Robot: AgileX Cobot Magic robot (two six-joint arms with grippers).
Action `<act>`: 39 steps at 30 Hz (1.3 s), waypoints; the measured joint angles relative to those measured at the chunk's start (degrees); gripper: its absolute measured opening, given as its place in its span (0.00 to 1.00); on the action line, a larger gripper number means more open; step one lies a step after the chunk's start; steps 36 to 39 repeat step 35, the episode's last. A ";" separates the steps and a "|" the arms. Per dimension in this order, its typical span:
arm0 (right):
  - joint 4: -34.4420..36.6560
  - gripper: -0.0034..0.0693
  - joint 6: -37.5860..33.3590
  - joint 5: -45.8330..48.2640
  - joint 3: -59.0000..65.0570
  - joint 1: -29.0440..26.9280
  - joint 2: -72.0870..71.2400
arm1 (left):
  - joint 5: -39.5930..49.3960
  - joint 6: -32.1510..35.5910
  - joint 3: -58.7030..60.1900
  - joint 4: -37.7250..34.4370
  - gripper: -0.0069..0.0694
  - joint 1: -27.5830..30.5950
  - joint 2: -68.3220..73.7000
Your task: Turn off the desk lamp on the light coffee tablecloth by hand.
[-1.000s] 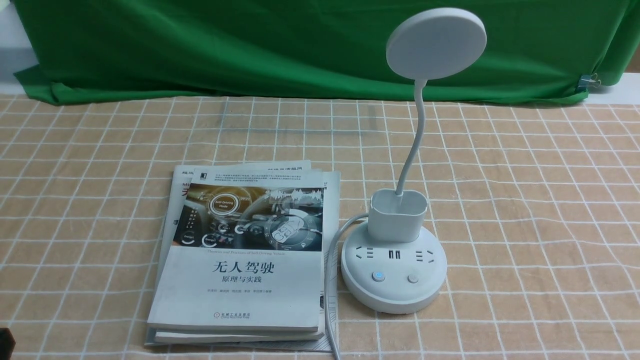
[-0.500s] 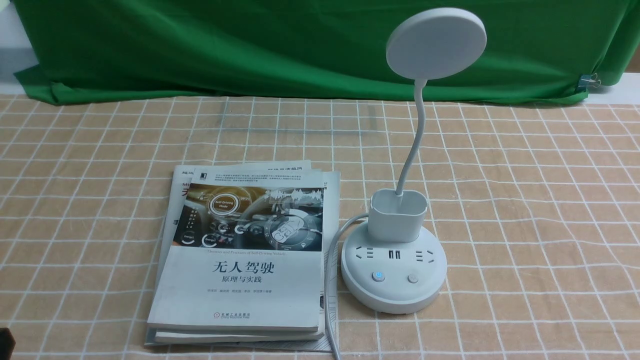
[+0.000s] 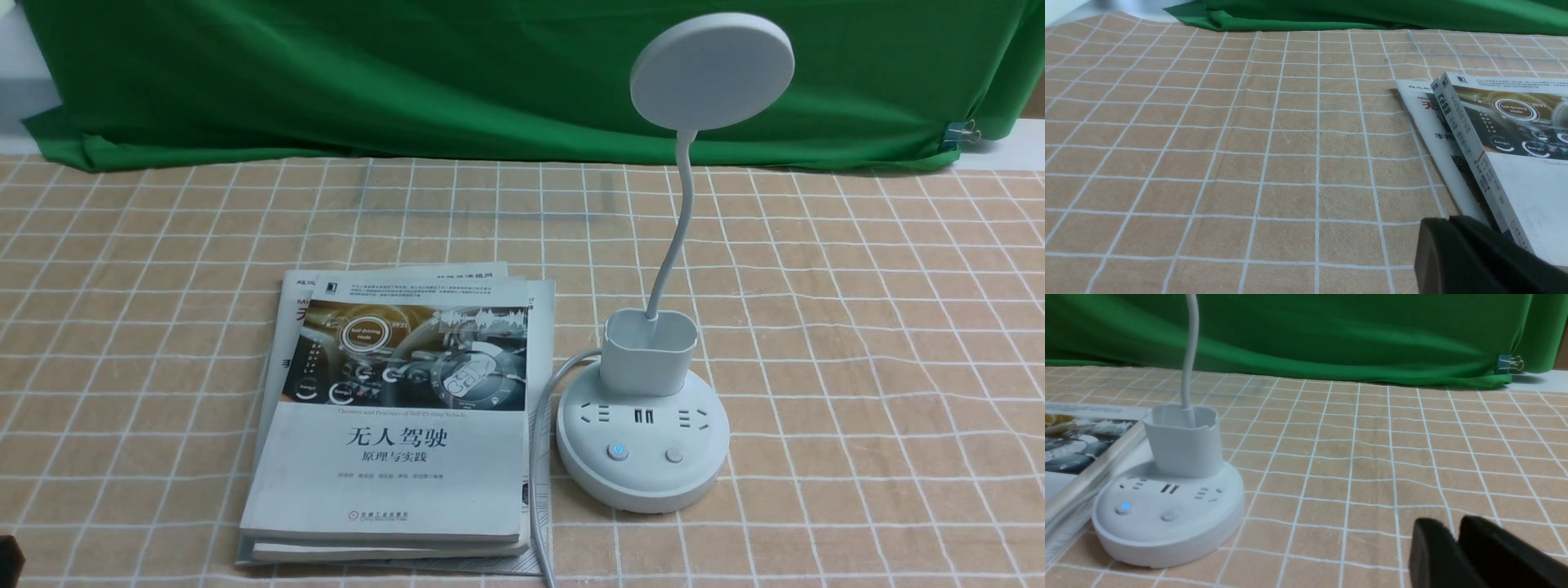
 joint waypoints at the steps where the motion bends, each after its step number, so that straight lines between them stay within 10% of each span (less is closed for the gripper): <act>1: 0.00 0.21 0.00 0.00 0.00 0.00 0.00 | 0.00 0.00 0.00 0.00 0.10 0.00 0.00; 39: 0.00 0.32 0.00 0.14 0.00 0.00 0.00 | 0.00 0.06 0.00 0.00 0.10 0.00 0.00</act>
